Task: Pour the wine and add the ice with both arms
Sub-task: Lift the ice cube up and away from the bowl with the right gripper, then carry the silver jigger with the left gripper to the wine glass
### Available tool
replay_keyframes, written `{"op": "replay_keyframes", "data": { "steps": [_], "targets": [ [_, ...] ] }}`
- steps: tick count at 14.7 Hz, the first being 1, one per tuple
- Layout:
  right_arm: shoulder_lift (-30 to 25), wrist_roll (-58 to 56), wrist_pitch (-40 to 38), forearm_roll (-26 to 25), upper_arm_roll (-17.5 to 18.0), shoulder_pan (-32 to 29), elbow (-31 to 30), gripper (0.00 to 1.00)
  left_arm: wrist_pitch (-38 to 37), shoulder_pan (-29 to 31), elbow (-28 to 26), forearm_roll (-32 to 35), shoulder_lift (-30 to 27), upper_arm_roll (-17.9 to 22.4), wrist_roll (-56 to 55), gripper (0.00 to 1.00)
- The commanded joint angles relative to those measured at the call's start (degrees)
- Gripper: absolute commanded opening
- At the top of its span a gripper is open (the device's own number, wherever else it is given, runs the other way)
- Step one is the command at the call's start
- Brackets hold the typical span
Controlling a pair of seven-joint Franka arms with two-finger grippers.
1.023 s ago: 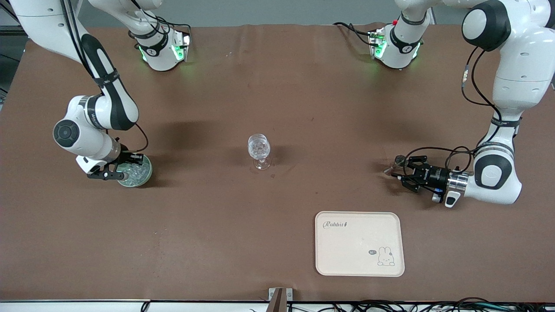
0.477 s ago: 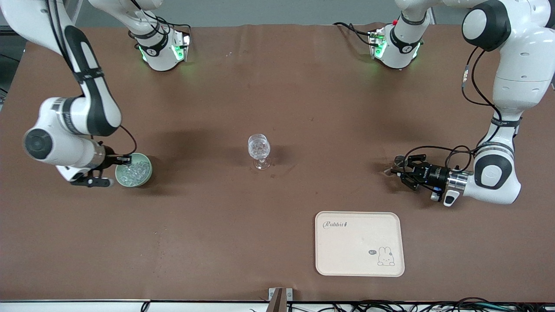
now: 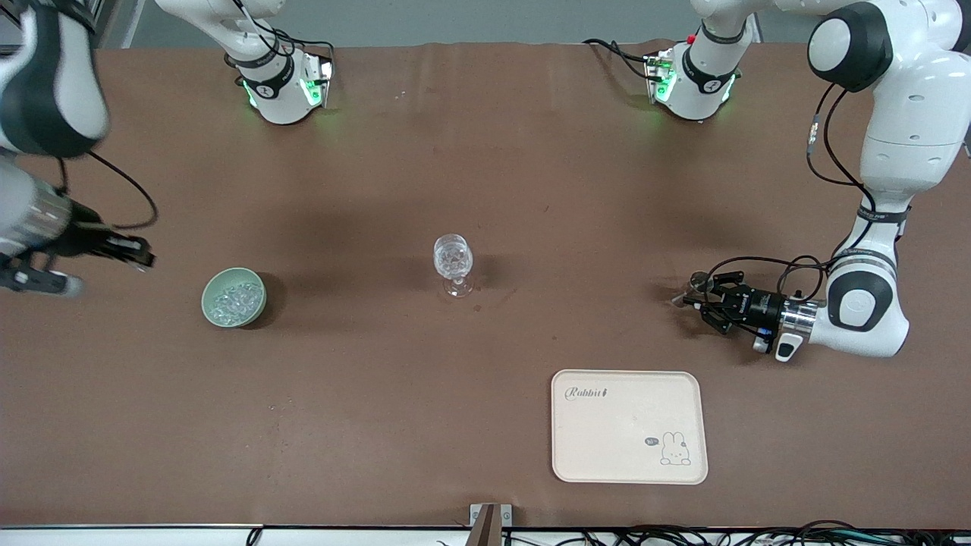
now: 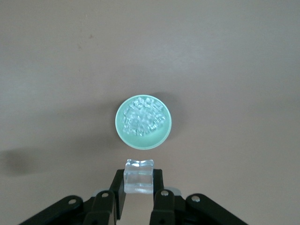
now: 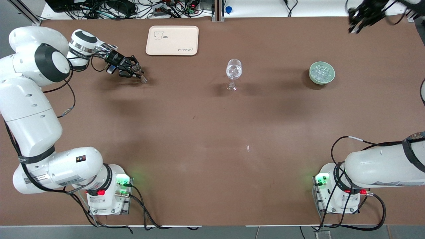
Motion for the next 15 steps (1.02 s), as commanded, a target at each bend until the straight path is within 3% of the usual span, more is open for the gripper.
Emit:
{"op": "replay_keyframes", "data": {
  "steps": [1,7,12,14,15],
  "targets": [
    [0.80,-0.33,-10.86,0.82,0.37,-1.48,11.98,0.00,0.44,-0.08,0.08,0.04,0.03,-0.06,0.27,0.25],
    [-0.08,-2.44,-17.83,0.73,0.20,-2.62,16.32,0.00,0.09,-0.78,0.25,-0.22,-0.85,-1.02,0.18,0.01],
    [0.10,-2.53,-17.75,0.73,0.64,-2.09,17.63,0.00,0.87,-3.31,2.80,-0.65,-4.36,-5.86,-2.45,0.00],
    [0.27,-2.45,-17.57,0.55,0.64,-1.74,19.21,0.07,3.32,-6.13,3.06,-1.71,-6.56,-6.21,-7.61,0.00],
    [0.27,-2.09,-17.48,0.73,0.64,-1.83,19.31,0.02,5.08,-7.79,2.98,-2.41,-7.78,-7.08,-9.82,0.00]
  ]
}}
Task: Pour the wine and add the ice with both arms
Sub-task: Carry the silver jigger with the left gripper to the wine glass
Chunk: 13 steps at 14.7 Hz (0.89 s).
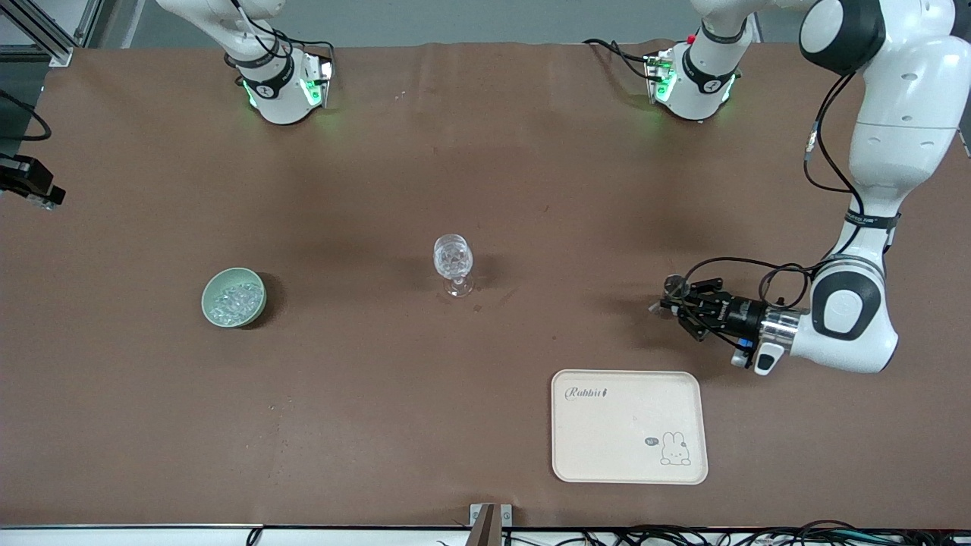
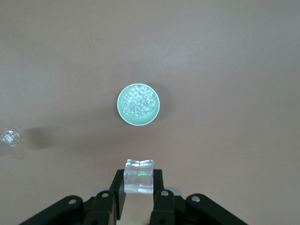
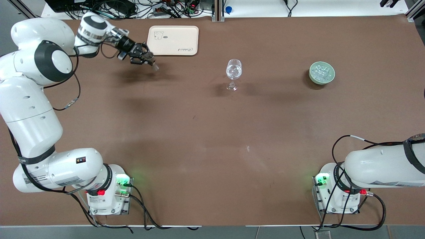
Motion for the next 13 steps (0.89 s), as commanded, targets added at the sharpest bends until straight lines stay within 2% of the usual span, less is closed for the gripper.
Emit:
{"op": "replay_keyframes", "data": {
  "steps": [1,3,6,11,13],
  "targets": [
    [0.72,-0.02,-0.53,1.13,0.12,-0.57,2.20,0.00,5.03,-4.85,-0.98,-1.73,-4.65,-1.40,-5.66,0.00],
    [0.72,-0.81,-0.62,1.13,-0.06,-0.75,2.20,0.00,8.82,-7.75,-0.90,-2.08,-5.63,-2.80,-11.19,0.00],
    [0.80,-0.98,-0.62,1.13,-0.06,-0.66,2.20,0.00,15.23,-10.39,-0.98,-2.26,-7.30,-7.20,-18.31,0.00],
    [0.72,-0.98,-0.88,1.05,-0.06,-0.49,2.20,0.00,23.24,-19.78,-1.07,-1.29,-10.72,-7.39,-29.48,0.00],
    [0.72,-0.90,-0.97,1.22,0.12,-0.31,2.20,0.00,25.88,-23.57,-0.99,1.59,-11.61,-7.21,-33.95,0.00]
  ]
}}
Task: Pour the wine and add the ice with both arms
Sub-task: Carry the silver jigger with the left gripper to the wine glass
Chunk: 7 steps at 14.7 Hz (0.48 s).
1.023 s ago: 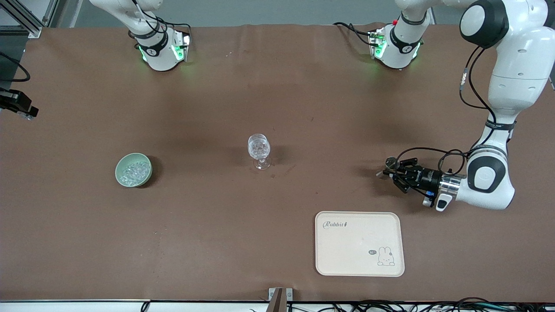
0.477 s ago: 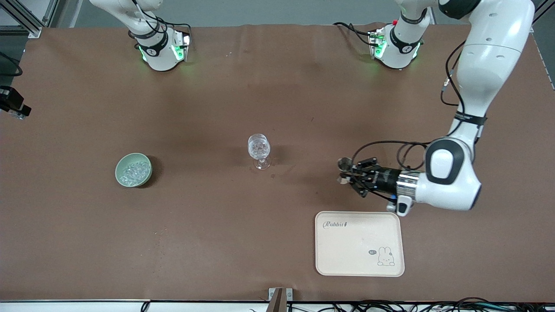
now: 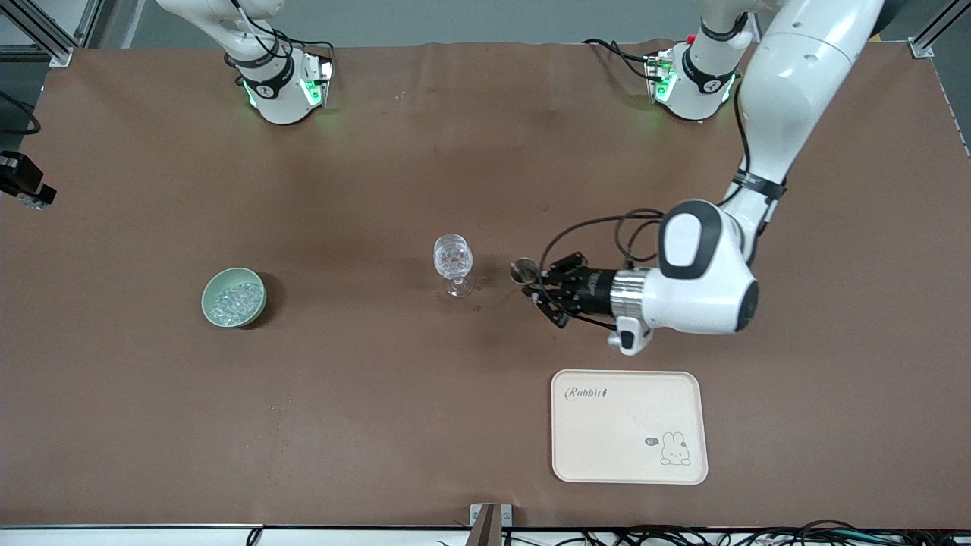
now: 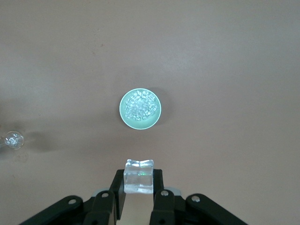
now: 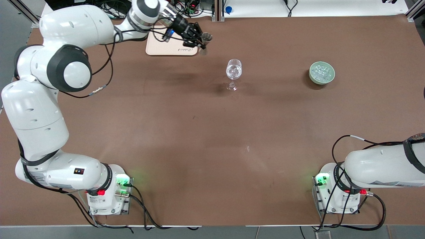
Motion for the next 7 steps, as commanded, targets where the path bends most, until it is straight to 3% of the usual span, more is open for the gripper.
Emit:
{"op": "replay_keyframes", "data": {
  "steps": [1,7],
  "targets": [
    [0.44,-0.65,-1.01,0.80,0.36,-0.15,1.24,0.00,3.46,-4.99,-1.07,5.77,-2.96,0.75,-8.51,0.00],
    [0.44,-0.74,-0.92,0.89,0.36,-0.15,1.24,0.00,4.96,-10.71,1.30,22.73,-3.05,0.39,-24.79,0.00]
  ]
}}
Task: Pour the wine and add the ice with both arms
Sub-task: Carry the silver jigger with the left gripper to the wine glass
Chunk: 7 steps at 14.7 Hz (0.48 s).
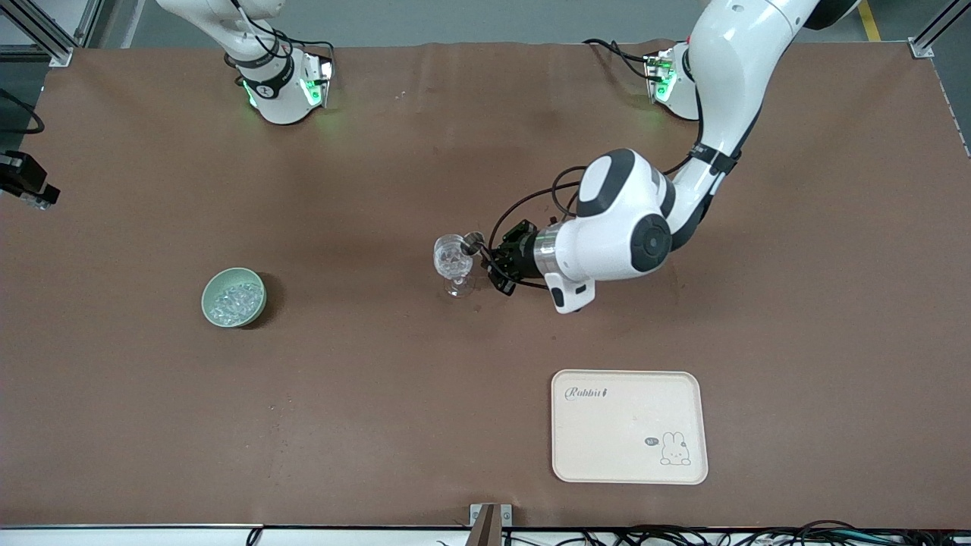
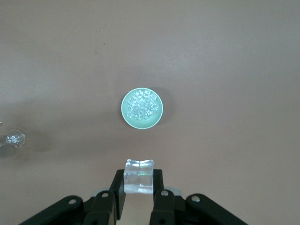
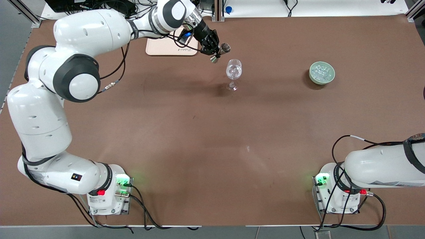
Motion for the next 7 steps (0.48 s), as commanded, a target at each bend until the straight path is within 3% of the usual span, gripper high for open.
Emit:
{"op": "replay_keyframes", "data": {
  "steps": [1,7],
  "targets": [
    [0.44,-0.69,-0.85,0.68,0.06,-0.22,1.23,0.00,0.12,-1.79,1.03,7.83,-1.04,0.42,-7.49,0.00],
    [0.44,-0.69,-0.85,0.77,0.06,-0.22,1.23,0.00,0.12,-5.56,2.44,19.70,-0.95,0.86,-15.07,0.00]
  ]
}}
